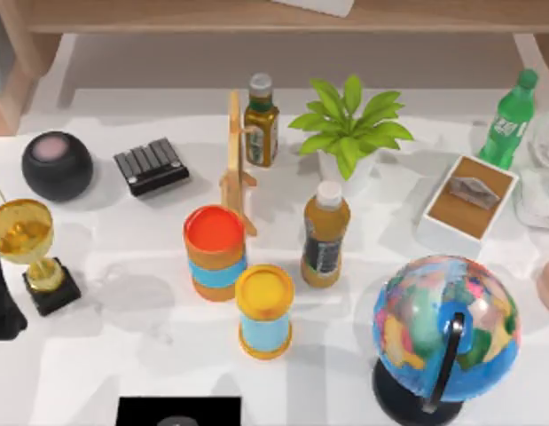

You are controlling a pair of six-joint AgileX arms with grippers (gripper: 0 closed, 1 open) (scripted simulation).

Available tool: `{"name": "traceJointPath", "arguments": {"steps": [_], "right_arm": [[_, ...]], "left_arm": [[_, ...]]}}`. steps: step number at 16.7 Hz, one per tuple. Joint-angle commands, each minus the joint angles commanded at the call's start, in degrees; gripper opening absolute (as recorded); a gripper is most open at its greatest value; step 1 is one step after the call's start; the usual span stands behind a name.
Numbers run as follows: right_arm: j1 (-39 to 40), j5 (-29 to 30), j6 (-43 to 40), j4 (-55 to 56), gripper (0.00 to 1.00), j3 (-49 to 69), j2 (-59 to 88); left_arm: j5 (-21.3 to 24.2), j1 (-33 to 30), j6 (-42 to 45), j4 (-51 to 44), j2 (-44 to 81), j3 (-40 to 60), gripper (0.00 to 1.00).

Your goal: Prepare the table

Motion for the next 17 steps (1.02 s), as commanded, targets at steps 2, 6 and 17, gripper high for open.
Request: {"name": "traceJointPath", "arguments": {"steps": [2, 6, 17], "right_arm": [[1.3, -1.2, 0.3, 1.6, 1.0, -0.9, 3.1], [2.0, -1.6, 0.5, 2.1, 1.0, -1.0, 4.2], [5.4, 1.9, 0.4, -0.9, 1.0, 3.5, 5.9]], "left_arm": [[0.0, 0.0, 0.0, 0.0, 0.0, 0.0, 1.0], [0.0, 0.0, 0.0, 0.0, 0.0, 0.0, 1.0], [0.0, 0.0, 0.0, 0.0, 0.0, 0.0, 1.0]]}}
